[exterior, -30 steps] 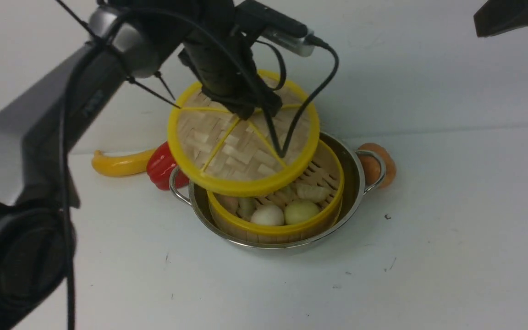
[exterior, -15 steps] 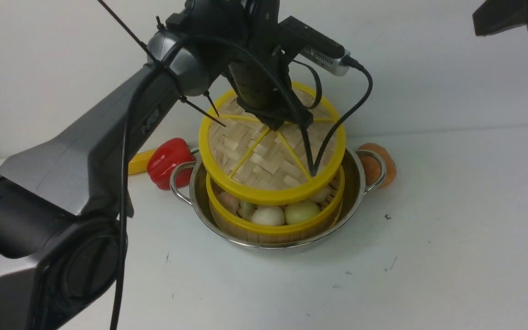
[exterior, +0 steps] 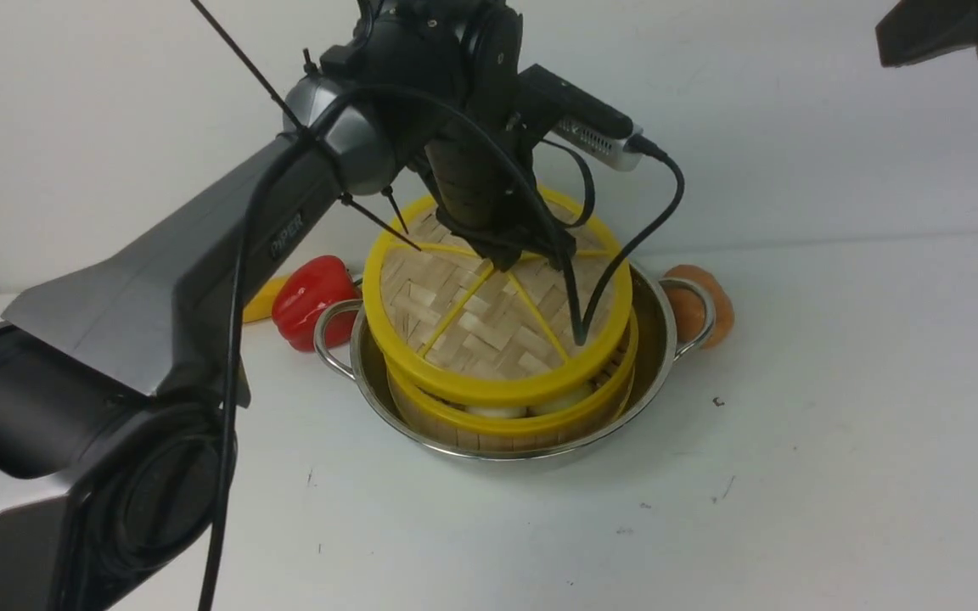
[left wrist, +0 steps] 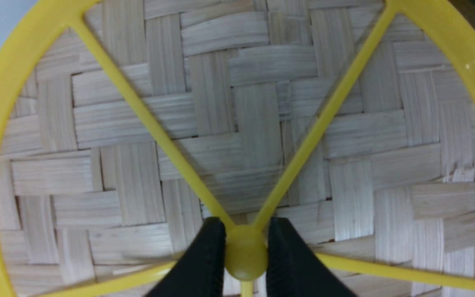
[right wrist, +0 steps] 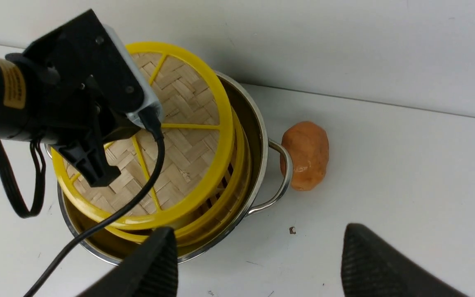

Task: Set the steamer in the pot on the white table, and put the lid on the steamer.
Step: 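Place the yellow bamboo steamer lid onto the steamer in the pot with the left gripper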

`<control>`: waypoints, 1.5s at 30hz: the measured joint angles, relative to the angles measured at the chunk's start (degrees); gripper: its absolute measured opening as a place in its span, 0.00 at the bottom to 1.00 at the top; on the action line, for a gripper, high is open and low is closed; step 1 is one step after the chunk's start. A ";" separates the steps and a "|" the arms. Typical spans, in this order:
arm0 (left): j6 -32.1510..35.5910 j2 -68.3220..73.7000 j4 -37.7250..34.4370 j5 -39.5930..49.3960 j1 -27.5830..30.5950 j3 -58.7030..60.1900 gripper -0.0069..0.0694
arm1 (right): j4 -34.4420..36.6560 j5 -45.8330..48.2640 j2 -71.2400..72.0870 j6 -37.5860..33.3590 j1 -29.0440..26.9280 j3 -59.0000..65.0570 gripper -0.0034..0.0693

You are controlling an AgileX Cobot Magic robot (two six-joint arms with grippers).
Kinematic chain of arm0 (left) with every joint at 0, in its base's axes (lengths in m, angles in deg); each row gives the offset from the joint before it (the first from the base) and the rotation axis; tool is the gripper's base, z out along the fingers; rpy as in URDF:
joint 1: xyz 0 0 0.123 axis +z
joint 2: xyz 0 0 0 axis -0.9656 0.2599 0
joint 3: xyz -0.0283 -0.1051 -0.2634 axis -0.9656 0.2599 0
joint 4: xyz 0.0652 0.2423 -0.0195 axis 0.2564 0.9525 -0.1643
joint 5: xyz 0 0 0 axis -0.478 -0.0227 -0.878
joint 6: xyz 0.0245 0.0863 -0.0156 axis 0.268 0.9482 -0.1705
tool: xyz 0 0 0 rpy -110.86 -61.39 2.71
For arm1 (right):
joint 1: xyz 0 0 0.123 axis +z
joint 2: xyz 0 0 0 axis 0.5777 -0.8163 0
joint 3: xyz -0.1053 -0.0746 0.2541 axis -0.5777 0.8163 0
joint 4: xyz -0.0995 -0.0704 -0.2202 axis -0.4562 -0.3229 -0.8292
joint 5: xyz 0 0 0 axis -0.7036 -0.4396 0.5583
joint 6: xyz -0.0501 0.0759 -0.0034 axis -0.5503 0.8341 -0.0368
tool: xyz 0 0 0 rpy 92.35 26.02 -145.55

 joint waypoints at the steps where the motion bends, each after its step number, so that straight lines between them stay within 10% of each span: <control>1: 0.00 0.00 0.00 0.06 0.00 0.22 0.24 | 0.00 0.00 0.00 0.00 0.00 0.00 0.75; 45: 0.16 3.24 -1.71 0.53 0.00 -1.30 0.24 | -0.05 0.00 0.00 -0.24 0.00 0.02 0.75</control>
